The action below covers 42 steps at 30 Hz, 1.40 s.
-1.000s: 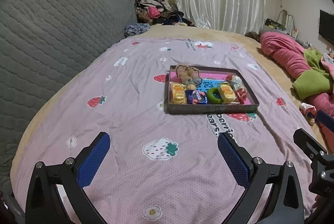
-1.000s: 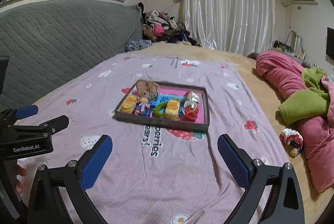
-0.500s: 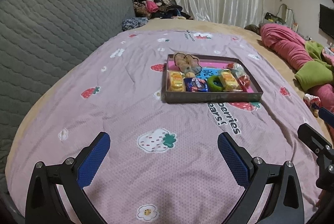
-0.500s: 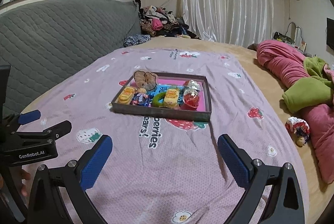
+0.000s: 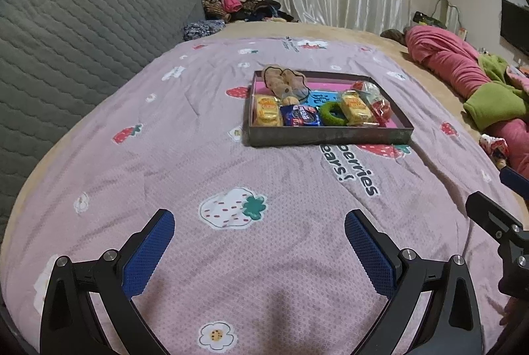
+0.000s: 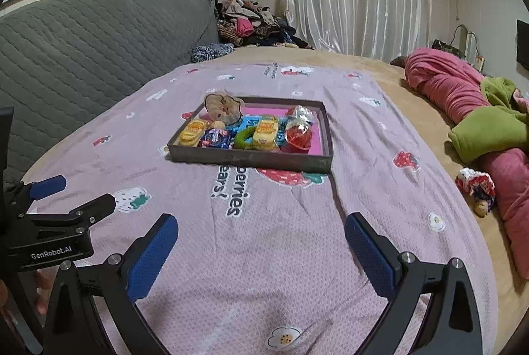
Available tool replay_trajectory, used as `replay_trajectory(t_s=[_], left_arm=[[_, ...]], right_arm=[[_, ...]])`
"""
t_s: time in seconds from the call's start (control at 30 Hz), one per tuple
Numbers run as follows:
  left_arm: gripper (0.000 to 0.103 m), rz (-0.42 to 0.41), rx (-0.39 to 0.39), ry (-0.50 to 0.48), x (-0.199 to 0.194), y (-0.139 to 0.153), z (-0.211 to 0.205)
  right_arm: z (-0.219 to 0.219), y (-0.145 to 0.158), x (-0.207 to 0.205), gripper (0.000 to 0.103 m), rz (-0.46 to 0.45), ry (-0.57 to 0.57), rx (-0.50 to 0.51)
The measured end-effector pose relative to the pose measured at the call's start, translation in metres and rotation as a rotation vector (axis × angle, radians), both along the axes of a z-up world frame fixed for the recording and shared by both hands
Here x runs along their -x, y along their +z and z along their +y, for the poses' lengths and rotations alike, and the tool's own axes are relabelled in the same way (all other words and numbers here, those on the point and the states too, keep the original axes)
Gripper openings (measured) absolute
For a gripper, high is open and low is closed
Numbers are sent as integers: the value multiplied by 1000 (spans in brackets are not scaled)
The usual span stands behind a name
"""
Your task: Organize objects
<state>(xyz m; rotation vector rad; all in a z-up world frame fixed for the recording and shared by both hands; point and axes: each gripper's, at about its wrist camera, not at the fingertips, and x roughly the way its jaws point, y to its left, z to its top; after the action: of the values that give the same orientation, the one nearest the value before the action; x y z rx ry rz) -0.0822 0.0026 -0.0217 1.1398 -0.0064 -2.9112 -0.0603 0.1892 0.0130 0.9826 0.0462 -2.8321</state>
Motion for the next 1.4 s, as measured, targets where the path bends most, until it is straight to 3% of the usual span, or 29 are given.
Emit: replay_trajectory(t_s=[0.37, 1.4], left_arm=[[103, 2, -14, -9, 1, -19, 3], [103, 8, -37, -14, 14, -50, 4]], right_arm=[[10, -25, 2, 102, -25, -10, 13], [7, -59, 7, 102, -29, -7, -14]])
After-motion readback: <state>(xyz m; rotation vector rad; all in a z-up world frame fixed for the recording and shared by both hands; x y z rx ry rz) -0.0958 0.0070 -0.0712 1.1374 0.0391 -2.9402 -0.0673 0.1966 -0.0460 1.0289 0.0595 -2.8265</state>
